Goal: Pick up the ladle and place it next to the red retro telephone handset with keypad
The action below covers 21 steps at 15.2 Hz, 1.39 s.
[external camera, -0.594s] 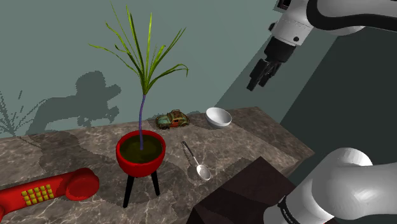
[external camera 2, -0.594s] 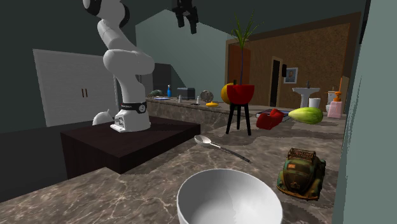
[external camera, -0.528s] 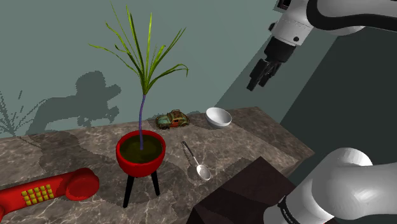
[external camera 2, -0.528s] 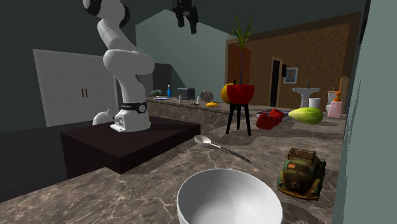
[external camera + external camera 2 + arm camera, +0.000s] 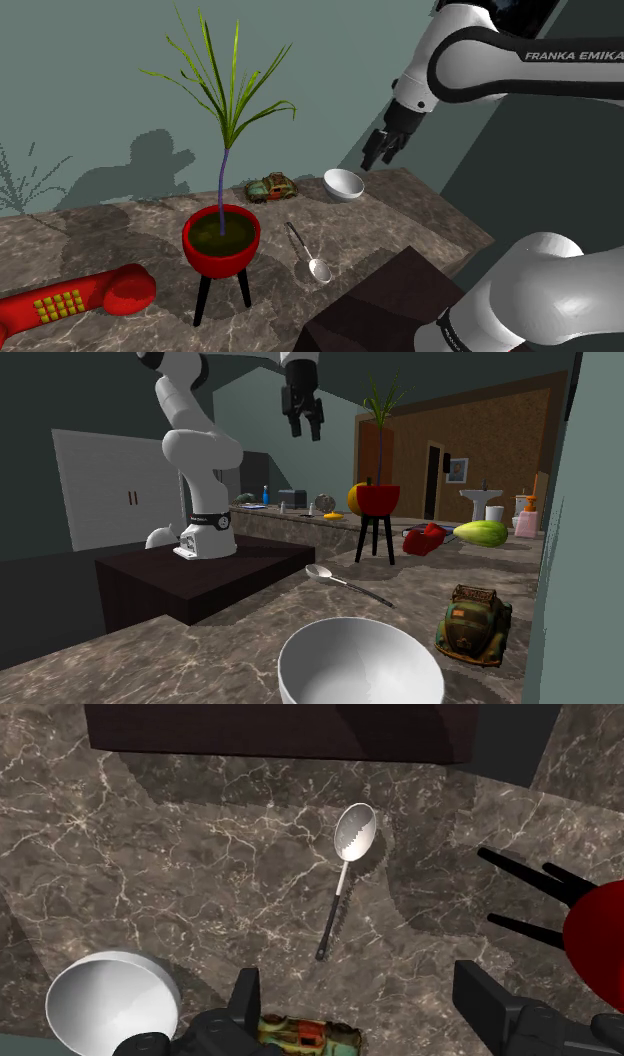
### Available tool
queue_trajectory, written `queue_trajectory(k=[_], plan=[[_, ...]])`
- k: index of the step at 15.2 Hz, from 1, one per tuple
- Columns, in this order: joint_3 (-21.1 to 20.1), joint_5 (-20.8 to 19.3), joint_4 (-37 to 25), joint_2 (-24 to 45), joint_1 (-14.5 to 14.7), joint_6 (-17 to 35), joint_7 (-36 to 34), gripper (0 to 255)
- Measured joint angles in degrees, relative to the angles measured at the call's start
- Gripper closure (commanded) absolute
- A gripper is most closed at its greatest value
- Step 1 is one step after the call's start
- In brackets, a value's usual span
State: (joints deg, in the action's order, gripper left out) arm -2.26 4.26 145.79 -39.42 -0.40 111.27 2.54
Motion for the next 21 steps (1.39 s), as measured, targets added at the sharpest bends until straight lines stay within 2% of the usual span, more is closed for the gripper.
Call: queue_trajectory(k=[10, 14, 21], plan=[[-2.18, 3.22, 7.46, 14.34, 0.26, 19.87, -4.17, 0], [-3.32, 4.87, 7.89, 23.5, 0.81, 28.73, -5.95, 0], [-4.07, 7.74, 5.1, 41.16, 1.43, 42.41, -7.22, 0]])
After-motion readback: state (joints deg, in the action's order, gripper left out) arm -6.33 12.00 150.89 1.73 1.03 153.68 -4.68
